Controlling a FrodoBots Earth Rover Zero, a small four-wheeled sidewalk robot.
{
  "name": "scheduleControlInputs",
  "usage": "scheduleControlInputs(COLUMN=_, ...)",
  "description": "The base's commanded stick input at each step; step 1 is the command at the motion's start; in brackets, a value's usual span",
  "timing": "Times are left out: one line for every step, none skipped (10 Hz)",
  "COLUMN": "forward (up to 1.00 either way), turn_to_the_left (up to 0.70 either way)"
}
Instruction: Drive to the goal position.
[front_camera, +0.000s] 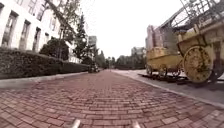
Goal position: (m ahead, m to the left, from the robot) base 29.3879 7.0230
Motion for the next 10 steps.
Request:
scheduleControlInputs(forward=0.7, turn_to_the_left=-0.09)
scheduleControlInputs(forward=0.7, turn_to_the_left=-0.11)
scheduleControlInputs(forward=0.7, turn_to_the_left=0.0)
scheduleControlInputs(forward=0.7, turn_to_the_left=0.0)
scheduleControlInputs(forward=0.7, turn_to_the_left=-0.06)
scheduleControlInputs(forward=0.7, turn_to_the_left=-0.04)
scheduleControlInputs(forward=0.7, turn_to_the_left=-0.01)
scheduleControlInputs(forward=0.7, turn_to_the_left=-0.03)
scheduleControlInputs(forward=0.7, turn_to_the_left=-0.09)
scheduleControlInputs(forward=0.7, turn_to_the_left=0.0)
